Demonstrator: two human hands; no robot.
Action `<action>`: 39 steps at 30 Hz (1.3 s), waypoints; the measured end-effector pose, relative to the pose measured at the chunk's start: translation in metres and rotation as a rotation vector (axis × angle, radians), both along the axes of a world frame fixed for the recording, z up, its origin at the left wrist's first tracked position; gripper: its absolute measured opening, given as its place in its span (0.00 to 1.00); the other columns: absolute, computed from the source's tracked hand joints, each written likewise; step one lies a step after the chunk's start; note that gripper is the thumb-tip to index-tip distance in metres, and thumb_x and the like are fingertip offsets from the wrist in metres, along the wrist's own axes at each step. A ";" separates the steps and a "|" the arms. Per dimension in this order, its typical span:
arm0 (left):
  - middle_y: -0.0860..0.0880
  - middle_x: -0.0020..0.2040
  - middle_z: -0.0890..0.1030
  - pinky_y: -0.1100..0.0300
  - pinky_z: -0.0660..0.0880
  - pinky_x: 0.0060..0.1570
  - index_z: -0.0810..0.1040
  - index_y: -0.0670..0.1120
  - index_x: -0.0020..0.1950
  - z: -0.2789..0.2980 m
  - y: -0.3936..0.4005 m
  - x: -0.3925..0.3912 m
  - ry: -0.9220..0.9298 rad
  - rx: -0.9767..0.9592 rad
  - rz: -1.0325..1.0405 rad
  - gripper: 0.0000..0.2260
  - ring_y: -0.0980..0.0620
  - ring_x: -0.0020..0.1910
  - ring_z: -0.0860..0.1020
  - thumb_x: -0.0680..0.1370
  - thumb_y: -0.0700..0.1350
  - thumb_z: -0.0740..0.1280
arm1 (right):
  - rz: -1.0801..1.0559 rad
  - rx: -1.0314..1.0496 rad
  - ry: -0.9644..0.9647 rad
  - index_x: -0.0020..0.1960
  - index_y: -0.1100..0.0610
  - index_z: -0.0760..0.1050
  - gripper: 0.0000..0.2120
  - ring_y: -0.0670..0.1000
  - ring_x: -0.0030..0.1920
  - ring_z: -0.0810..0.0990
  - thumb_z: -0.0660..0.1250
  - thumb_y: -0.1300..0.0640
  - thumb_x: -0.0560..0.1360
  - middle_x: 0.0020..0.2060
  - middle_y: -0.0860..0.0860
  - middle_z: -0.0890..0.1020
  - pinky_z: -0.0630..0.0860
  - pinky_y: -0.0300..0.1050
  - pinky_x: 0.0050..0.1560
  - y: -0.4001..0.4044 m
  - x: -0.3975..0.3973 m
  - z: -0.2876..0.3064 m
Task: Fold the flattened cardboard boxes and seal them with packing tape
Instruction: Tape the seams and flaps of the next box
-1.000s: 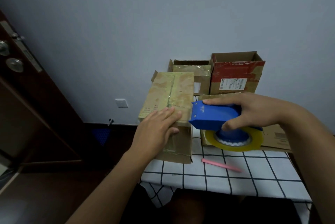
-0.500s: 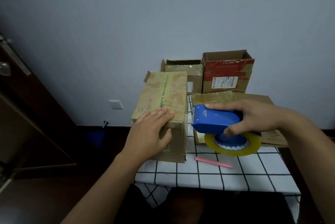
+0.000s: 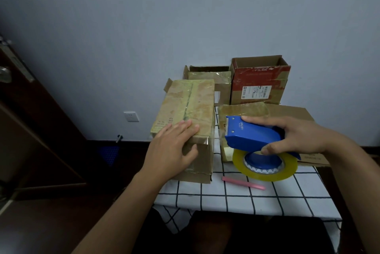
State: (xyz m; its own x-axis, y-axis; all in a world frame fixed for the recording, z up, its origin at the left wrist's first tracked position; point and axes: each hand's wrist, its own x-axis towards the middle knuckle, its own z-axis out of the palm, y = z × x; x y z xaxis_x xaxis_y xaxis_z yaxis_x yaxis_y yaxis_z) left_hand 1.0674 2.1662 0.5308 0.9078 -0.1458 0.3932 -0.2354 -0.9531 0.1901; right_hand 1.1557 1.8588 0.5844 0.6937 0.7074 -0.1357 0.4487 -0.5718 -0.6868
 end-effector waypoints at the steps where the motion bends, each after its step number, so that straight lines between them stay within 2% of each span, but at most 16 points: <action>1: 0.51 0.70 0.74 0.53 0.58 0.71 0.74 0.53 0.70 0.000 -0.001 0.000 -0.005 -0.004 0.001 0.24 0.54 0.70 0.71 0.75 0.57 0.59 | -0.002 -0.001 -0.003 0.63 0.17 0.60 0.36 0.34 0.53 0.75 0.77 0.46 0.69 0.62 0.30 0.70 0.72 0.31 0.49 -0.001 0.000 -0.001; 5: 0.51 0.72 0.73 0.53 0.56 0.73 0.72 0.54 0.71 0.003 -0.004 0.000 -0.010 0.025 0.022 0.25 0.53 0.71 0.69 0.75 0.59 0.57 | -0.014 -0.023 -0.036 0.66 0.23 0.62 0.35 0.29 0.51 0.73 0.76 0.51 0.72 0.59 0.30 0.70 0.69 0.25 0.47 0.006 -0.001 -0.003; 8: 0.50 0.77 0.63 0.50 0.47 0.75 0.54 0.63 0.77 0.006 -0.013 -0.001 0.086 0.146 0.044 0.29 0.50 0.77 0.60 0.77 0.66 0.55 | -0.008 -0.067 -0.054 0.64 0.19 0.61 0.35 0.29 0.51 0.72 0.75 0.44 0.69 0.59 0.28 0.70 0.69 0.28 0.45 0.015 -0.001 -0.005; 10: 0.48 0.79 0.57 0.45 0.44 0.75 0.46 0.67 0.77 0.007 -0.020 0.001 0.138 0.229 0.077 0.31 0.48 0.78 0.54 0.76 0.70 0.53 | -0.009 -0.075 -0.058 0.65 0.20 0.60 0.35 0.28 0.52 0.71 0.76 0.46 0.70 0.58 0.26 0.68 0.69 0.28 0.45 0.016 0.000 -0.006; 12: 0.45 0.79 0.59 0.43 0.46 0.75 0.55 0.63 0.77 0.009 -0.027 0.003 0.088 0.262 0.073 0.30 0.45 0.78 0.56 0.76 0.68 0.54 | -0.011 -0.083 -0.064 0.67 0.22 0.61 0.35 0.28 0.52 0.71 0.75 0.49 0.72 0.58 0.25 0.67 0.68 0.28 0.46 0.016 0.001 -0.008; 14: 0.42 0.74 0.68 0.46 0.56 0.72 0.69 0.50 0.73 0.008 -0.036 0.005 -0.009 0.276 0.013 0.28 0.43 0.74 0.65 0.76 0.62 0.60 | -0.007 -0.086 -0.075 0.67 0.22 0.61 0.35 0.30 0.53 0.71 0.75 0.49 0.72 0.58 0.24 0.67 0.67 0.30 0.48 0.017 0.001 -0.008; 16: 0.43 0.70 0.73 0.50 0.63 0.69 0.73 0.43 0.69 0.000 -0.038 0.012 -0.067 0.224 -0.023 0.25 0.44 0.70 0.72 0.76 0.55 0.67 | -0.007 -0.086 -0.081 0.66 0.21 0.61 0.35 0.32 0.54 0.72 0.75 0.48 0.71 0.58 0.24 0.67 0.67 0.32 0.50 0.016 0.001 -0.008; 19: 0.44 0.66 0.77 0.49 0.71 0.64 0.75 0.42 0.67 -0.005 -0.037 0.014 -0.107 0.189 -0.013 0.22 0.45 0.65 0.76 0.76 0.51 0.71 | -0.028 -0.056 -0.072 0.66 0.20 0.61 0.35 0.36 0.56 0.74 0.74 0.43 0.67 0.60 0.27 0.70 0.70 0.35 0.53 0.008 -0.001 -0.005; 22: 0.44 0.66 0.77 0.49 0.70 0.65 0.75 0.43 0.67 -0.005 -0.035 0.014 -0.121 0.218 -0.007 0.21 0.45 0.65 0.76 0.77 0.51 0.70 | -0.040 -0.076 -0.081 0.65 0.20 0.61 0.35 0.41 0.57 0.75 0.71 0.38 0.63 0.60 0.29 0.72 0.74 0.43 0.58 -0.005 -0.003 -0.002; 24: 0.44 0.67 0.77 0.48 0.70 0.65 0.75 0.42 0.67 -0.005 -0.035 0.015 -0.125 0.217 0.001 0.21 0.44 0.66 0.76 0.76 0.50 0.70 | -0.029 -0.132 -0.103 0.66 0.20 0.60 0.35 0.42 0.55 0.75 0.71 0.38 0.64 0.58 0.30 0.71 0.75 0.46 0.58 -0.007 -0.004 0.002; 27: 0.44 0.67 0.77 0.48 0.68 0.65 0.75 0.43 0.67 -0.005 -0.037 0.014 -0.119 0.202 -0.023 0.22 0.44 0.66 0.75 0.76 0.50 0.70 | 0.012 -0.274 -0.122 0.69 0.22 0.57 0.34 0.42 0.51 0.73 0.72 0.41 0.71 0.57 0.35 0.71 0.73 0.44 0.52 0.001 -0.004 0.007; 30: 0.45 0.69 0.75 0.51 0.64 0.67 0.74 0.44 0.68 -0.003 -0.042 0.014 -0.065 0.195 -0.057 0.23 0.46 0.68 0.74 0.75 0.50 0.72 | 0.079 -0.424 -0.118 0.72 0.28 0.59 0.33 0.41 0.47 0.72 0.70 0.41 0.72 0.51 0.35 0.70 0.69 0.41 0.47 0.028 -0.002 0.013; 33: 0.46 0.70 0.74 0.54 0.62 0.68 0.73 0.45 0.69 0.000 -0.044 0.016 -0.026 0.208 -0.075 0.24 0.47 0.70 0.72 0.74 0.49 0.72 | 0.115 -0.485 -0.079 0.72 0.32 0.63 0.32 0.44 0.49 0.75 0.71 0.42 0.71 0.54 0.42 0.74 0.73 0.44 0.50 0.052 0.009 0.028; 35: 0.46 0.72 0.72 0.56 0.58 0.68 0.72 0.45 0.71 0.005 -0.040 0.016 -0.006 0.219 -0.086 0.25 0.47 0.71 0.70 0.75 0.49 0.71 | 0.126 -0.534 -0.080 0.71 0.33 0.66 0.31 0.46 0.49 0.76 0.72 0.43 0.71 0.51 0.40 0.74 0.75 0.45 0.52 0.061 0.015 0.037; 37: 0.47 0.75 0.68 0.58 0.54 0.70 0.68 0.45 0.74 0.007 -0.034 0.016 0.018 0.221 -0.089 0.27 0.48 0.74 0.66 0.77 0.49 0.69 | 0.130 -0.655 -0.041 0.71 0.38 0.69 0.31 0.47 0.48 0.76 0.73 0.47 0.70 0.51 0.43 0.74 0.75 0.44 0.48 0.067 0.013 0.034; 39: 0.48 0.76 0.65 0.59 0.53 0.70 0.65 0.46 0.76 0.009 -0.029 0.016 0.034 0.209 -0.103 0.27 0.48 0.75 0.64 0.78 0.49 0.68 | 0.133 -0.778 -0.010 0.72 0.41 0.69 0.32 0.47 0.46 0.75 0.73 0.49 0.70 0.56 0.46 0.73 0.77 0.44 0.46 0.066 0.007 0.015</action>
State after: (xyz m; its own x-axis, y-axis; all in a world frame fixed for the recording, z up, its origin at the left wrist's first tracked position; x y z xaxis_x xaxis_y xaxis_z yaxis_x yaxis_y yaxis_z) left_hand 1.0836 2.1376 0.5396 0.8964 -0.3132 0.3138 -0.3299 -0.9440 0.0002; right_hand 1.1629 1.9249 0.5990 0.6137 0.4889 -0.6199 0.5514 -0.8274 -0.1067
